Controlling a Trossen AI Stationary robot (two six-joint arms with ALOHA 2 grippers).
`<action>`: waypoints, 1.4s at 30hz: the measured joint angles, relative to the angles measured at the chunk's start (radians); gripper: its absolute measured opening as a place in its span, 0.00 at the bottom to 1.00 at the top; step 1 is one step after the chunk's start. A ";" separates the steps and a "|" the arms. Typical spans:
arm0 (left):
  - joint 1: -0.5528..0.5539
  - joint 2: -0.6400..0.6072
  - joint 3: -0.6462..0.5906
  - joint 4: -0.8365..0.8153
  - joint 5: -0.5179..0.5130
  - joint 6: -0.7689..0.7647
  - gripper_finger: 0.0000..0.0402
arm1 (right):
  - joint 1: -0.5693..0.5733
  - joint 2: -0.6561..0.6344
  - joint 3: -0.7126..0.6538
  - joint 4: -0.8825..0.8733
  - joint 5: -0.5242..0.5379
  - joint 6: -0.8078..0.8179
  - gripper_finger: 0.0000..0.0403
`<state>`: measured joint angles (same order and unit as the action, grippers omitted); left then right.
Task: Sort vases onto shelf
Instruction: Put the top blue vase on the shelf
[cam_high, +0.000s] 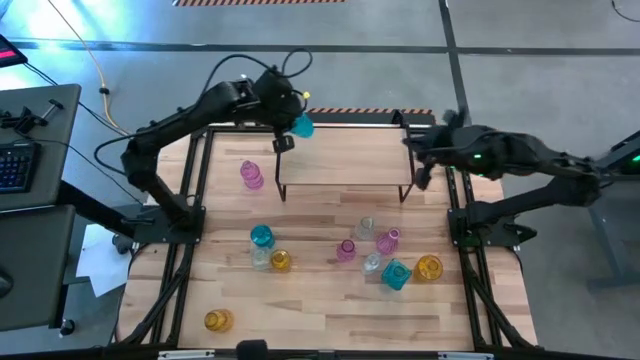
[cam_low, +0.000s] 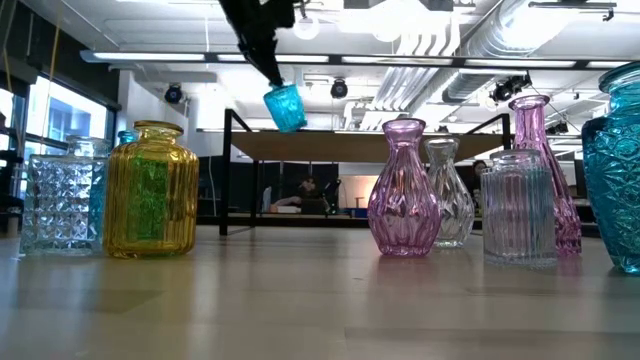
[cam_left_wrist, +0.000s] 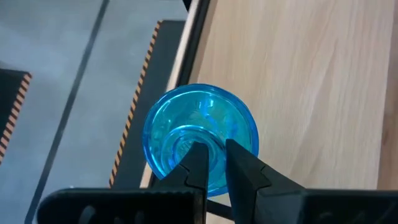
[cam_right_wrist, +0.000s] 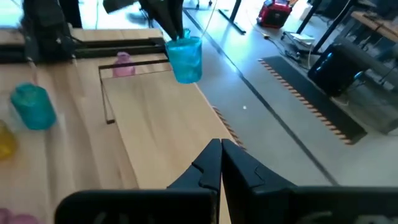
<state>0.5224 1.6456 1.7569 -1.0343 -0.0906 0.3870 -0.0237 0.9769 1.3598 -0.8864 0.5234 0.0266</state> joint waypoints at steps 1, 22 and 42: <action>0.000 0.011 0.005 -0.015 0.000 0.000 0.05 | 0.002 -0.016 0.000 -0.011 -0.001 0.019 0.00; 0.000 0.073 0.024 -0.077 -0.008 0.010 0.11 | 0.040 -0.014 0.000 -0.053 -0.003 0.060 0.00; 0.000 0.073 0.024 -0.074 -0.008 0.010 0.18 | 0.040 -0.015 0.000 -0.053 -0.003 0.059 0.00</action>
<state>0.5220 1.7184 1.7809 -1.1084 -0.0982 0.3973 0.0162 0.9623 1.3598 -0.9394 0.5201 0.0860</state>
